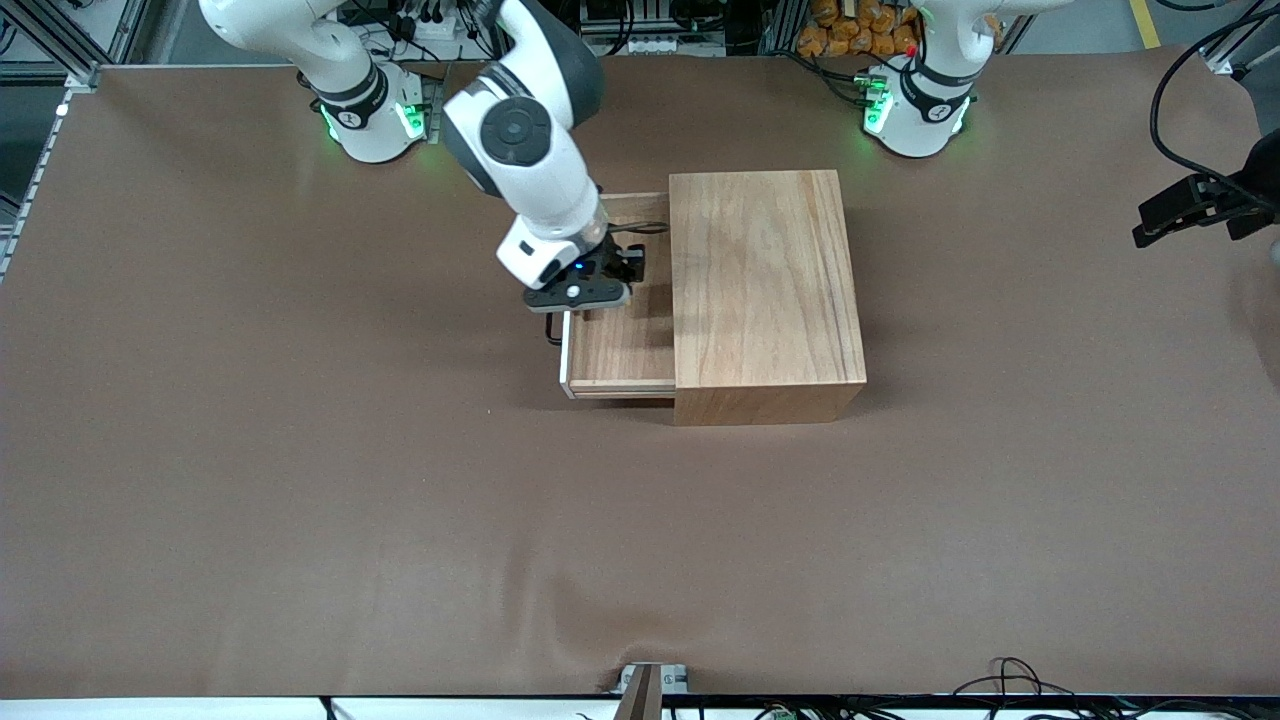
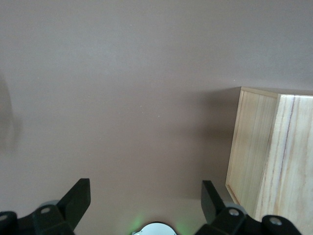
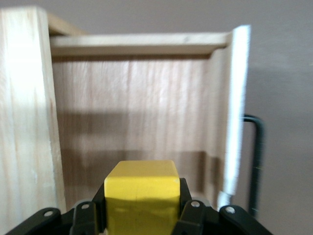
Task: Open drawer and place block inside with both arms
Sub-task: 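Carry the yellow cube with the right gripper over the open drawer, then lower the cube into the drawer and open the right gripper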
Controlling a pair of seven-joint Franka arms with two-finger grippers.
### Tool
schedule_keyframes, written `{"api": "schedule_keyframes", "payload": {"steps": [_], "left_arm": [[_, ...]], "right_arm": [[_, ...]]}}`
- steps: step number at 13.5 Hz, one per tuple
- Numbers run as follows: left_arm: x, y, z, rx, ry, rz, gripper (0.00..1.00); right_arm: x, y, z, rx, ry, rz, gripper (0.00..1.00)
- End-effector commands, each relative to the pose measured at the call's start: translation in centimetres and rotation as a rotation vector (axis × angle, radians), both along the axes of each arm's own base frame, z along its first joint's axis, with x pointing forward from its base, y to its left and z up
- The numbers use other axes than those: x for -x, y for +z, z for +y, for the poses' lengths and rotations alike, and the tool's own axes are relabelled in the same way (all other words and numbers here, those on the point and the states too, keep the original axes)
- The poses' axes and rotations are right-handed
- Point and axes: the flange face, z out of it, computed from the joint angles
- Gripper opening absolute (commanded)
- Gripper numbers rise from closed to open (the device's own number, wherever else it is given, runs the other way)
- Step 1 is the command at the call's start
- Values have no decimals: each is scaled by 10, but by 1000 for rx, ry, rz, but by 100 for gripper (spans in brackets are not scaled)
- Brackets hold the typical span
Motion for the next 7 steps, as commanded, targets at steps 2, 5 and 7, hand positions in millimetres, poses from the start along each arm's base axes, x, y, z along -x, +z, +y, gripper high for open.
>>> {"api": "schedule_keyframes", "payload": {"steps": [2,5,7], "left_arm": [[2,3,-1,24,-17,-13,100],[-1,-3,-8,25,-28,-3,100],[-2,-5,-9,20,-32,2,100]], "right_arm": [[8,-26,23,27,-18,-42,0],[10,-29,24,55,-14,-61,99],[6,-25,20,56,-30,-61,100]]}}
